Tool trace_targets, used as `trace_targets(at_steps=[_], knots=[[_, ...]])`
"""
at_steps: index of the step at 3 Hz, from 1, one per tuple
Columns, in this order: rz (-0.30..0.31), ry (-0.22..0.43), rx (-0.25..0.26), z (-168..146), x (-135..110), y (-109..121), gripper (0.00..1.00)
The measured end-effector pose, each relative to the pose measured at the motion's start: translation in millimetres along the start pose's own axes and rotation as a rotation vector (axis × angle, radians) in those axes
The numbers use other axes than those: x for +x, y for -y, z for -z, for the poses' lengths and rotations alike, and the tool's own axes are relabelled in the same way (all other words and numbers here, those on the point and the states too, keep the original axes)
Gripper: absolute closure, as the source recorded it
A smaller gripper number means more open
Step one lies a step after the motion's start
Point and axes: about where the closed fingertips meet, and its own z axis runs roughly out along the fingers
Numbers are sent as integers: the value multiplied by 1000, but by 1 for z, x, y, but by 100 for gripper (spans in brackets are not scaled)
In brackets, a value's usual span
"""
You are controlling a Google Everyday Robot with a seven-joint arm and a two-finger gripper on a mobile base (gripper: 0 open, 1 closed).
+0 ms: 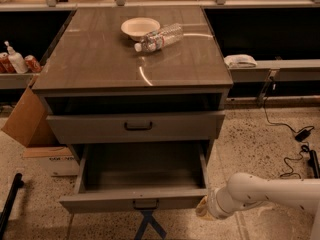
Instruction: Close middle drawer
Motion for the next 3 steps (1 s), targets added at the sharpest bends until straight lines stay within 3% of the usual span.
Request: trace_targets(at_steps=[1, 2, 3], knots=[[7, -16, 65, -4, 2, 16, 100], [7, -16, 65, -4, 2, 16, 100], [16, 8, 136, 4, -5, 44, 100]])
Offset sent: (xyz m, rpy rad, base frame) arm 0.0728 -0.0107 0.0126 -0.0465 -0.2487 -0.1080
